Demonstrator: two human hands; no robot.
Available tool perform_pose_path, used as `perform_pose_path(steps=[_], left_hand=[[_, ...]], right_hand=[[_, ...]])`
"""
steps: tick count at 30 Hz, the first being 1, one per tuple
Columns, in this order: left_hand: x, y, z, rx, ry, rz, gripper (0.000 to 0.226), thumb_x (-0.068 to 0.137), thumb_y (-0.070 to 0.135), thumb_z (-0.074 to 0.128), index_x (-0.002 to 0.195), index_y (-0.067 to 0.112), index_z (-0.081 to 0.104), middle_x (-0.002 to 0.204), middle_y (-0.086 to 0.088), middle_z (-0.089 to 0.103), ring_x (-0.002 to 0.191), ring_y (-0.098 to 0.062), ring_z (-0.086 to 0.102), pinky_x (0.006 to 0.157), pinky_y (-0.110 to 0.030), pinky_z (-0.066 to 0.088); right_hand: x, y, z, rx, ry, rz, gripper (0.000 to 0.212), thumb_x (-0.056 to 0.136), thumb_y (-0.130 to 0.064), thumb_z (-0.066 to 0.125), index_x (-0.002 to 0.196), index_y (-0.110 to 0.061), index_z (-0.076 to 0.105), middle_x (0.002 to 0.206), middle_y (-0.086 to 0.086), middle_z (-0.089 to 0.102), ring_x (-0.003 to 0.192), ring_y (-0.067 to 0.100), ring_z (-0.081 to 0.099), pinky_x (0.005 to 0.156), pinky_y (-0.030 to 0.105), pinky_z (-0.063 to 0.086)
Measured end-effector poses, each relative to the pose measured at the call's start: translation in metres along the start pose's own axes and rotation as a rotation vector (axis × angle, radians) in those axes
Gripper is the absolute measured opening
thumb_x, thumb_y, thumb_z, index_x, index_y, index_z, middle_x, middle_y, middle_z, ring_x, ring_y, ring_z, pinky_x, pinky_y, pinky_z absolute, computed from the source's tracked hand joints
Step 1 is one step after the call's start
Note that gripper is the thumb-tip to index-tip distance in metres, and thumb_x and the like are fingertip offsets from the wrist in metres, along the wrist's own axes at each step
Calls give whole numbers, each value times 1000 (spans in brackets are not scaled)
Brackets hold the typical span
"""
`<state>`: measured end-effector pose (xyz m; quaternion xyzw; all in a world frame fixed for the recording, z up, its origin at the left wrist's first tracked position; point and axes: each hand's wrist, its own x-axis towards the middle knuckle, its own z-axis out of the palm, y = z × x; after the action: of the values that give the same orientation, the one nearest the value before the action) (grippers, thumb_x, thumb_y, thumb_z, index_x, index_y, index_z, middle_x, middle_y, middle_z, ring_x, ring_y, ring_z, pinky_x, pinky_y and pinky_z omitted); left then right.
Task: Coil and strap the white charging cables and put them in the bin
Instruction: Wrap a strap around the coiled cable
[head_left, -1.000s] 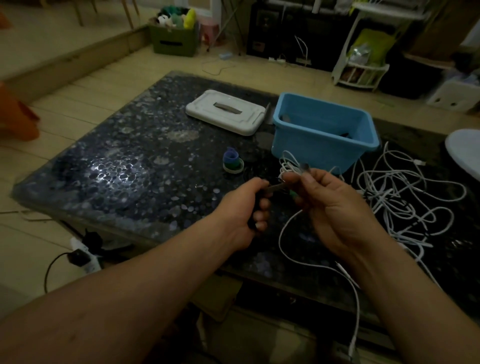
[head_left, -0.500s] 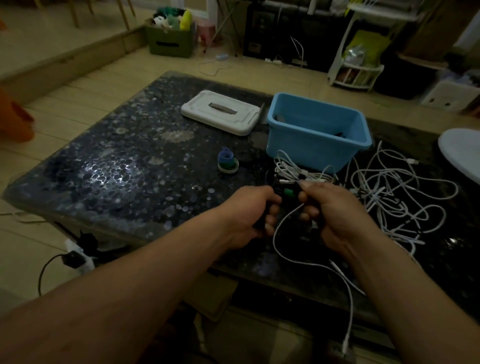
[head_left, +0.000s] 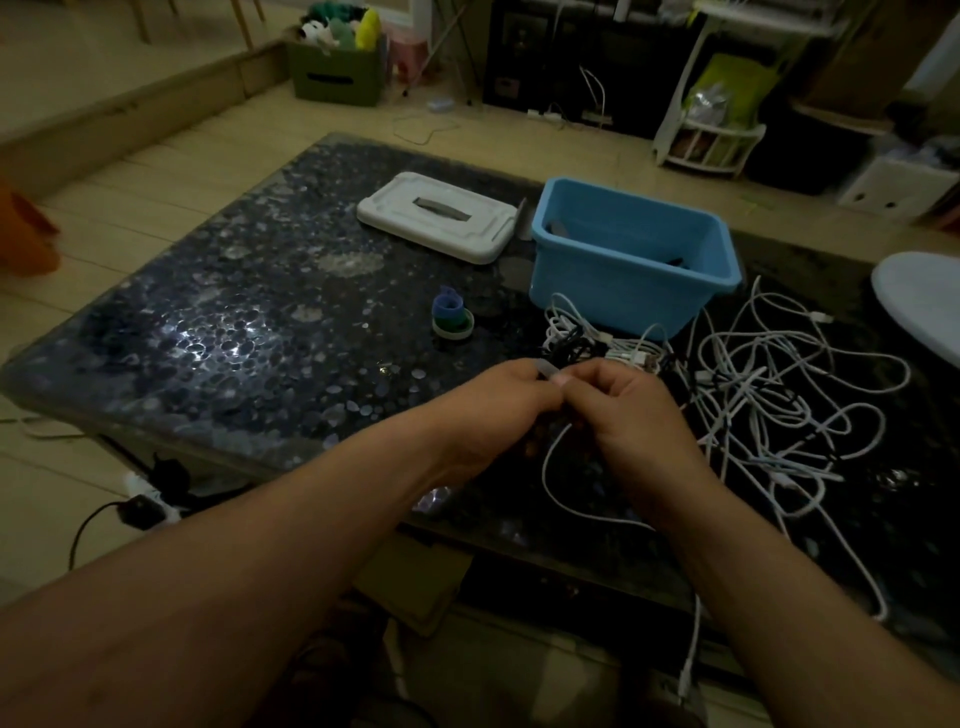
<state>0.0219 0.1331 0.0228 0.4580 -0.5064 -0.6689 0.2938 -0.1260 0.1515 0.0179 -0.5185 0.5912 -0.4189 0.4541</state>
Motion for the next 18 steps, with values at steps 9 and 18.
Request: perform_pose_path(steps=[9,18], left_hand=[[-1,0,-3,-122,41,6,31,110,21,42,84,16,58,69,-3,54,58,-13,49,52,-28,39],[-9,10,-3,-4,123,109,24,107,20,37,94,10,55,65,-7,52,49,-13,43,43,-23,33]], right_hand=[[0,3,-5,-64,5,-1,22,99,-25,72,92,-5,72,70,15,71,57,21,54,53,33,40],[-3,-1,-6,190,-118,27,33,101,-23,68,103,9,64,84,14,76,50,9,52,49,21,40]])
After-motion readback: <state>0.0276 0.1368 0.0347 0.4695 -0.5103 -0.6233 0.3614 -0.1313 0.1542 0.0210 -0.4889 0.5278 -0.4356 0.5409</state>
